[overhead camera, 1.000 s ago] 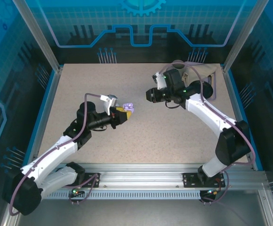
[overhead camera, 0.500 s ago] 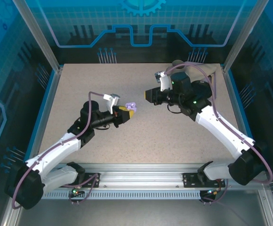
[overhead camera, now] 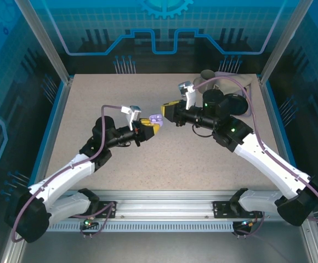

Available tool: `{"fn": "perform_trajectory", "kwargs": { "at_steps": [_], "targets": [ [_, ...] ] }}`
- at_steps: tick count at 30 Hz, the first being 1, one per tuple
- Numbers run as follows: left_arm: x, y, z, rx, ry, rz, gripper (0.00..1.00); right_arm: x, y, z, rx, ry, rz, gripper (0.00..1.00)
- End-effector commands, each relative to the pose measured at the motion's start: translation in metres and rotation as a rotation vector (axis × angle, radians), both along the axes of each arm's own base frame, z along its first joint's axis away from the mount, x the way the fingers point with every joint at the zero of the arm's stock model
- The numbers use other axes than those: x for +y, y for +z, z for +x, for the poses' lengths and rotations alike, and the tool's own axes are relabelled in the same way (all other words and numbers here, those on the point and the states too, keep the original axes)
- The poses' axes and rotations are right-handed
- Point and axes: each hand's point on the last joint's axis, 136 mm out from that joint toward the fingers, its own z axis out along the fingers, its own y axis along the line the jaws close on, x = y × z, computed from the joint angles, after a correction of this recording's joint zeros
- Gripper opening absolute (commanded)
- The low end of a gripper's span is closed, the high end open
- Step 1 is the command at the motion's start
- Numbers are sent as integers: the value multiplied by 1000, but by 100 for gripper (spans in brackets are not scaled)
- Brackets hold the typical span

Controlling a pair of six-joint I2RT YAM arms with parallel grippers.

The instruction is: Insert the wireless bluetooth earbuds into the charging case

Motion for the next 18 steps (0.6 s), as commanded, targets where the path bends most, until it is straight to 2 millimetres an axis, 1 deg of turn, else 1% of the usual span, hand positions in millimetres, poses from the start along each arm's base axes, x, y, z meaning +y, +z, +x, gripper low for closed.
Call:
{"fn": "perform_trajectory", "kwargs": {
  "at_steps": [1,4,8,13,18],
  "targets": [
    [-6,40,-4,-112,-31,-57,14,3,16,-5,-47,-19,51,21],
    [-9,51,-3,-128,-36,-75,14,7,19,-9,-62,-17,60,21],
    [-15,60,-4,-139,-53,-88,14,11,21,-10,-79,-20,67,21],
    [-17,64,-5,-148,-56,-95,14,12,25,-11,-100,-28,68,20],
    [-16,65,-5,-149,-48,-99,14,9,25,-11,-107,-44,64,20]
  ]
}}
